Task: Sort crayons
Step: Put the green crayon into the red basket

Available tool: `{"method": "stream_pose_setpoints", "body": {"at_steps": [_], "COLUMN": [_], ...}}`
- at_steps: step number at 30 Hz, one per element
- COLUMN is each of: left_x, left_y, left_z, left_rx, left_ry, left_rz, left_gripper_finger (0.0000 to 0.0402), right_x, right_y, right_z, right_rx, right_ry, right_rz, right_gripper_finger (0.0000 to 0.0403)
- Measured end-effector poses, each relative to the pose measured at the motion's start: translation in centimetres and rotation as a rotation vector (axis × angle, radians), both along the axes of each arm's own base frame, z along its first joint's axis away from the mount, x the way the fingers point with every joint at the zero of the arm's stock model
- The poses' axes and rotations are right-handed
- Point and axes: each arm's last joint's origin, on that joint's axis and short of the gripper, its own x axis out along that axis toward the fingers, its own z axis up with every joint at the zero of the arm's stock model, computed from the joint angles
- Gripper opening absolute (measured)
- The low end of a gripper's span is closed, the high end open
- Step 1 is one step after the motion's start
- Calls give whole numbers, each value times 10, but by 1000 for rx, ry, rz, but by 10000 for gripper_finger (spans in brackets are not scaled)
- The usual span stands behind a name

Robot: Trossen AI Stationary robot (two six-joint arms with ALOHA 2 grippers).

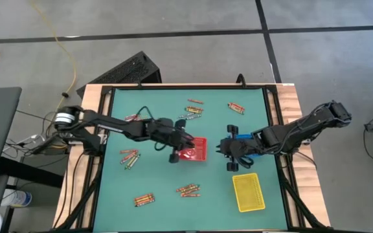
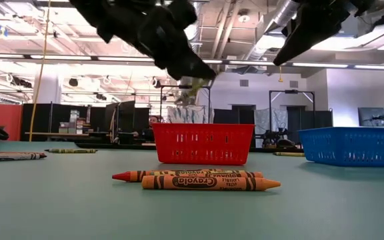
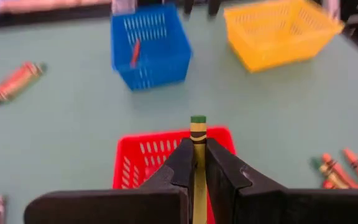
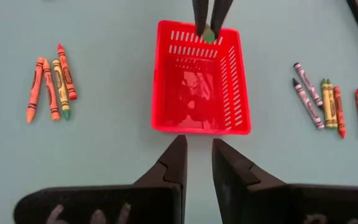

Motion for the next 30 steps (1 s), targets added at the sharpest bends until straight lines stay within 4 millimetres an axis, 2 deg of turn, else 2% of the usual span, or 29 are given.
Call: {"method": "stream_pose_setpoints", "body": {"at_steps": [4,10,12,27,30], "left_x": [16,33,34,36,36], "left_y": [0,2,2,3,3], "left_z": [-18,-30,-34,-33,-34], "left_rx": [1,37,41,83,96], "left_ry": [132,240,283,288,290], "left_rz": [-1,33,30,34,24], "left_gripper_finger": [12,12,12,12,29], "right_x": [-3,-4,-4,-5,-5], "right_y": [6,11,11,11,11], "right_z": [-1,-1,-1,-1,-1], "right_rx": [6,10,19,20,20], "right_ry": [11,9,6,8,8], "right_rz": [14,27,19,16,17], "right_gripper_finger": [67,67,67,67,67]}}
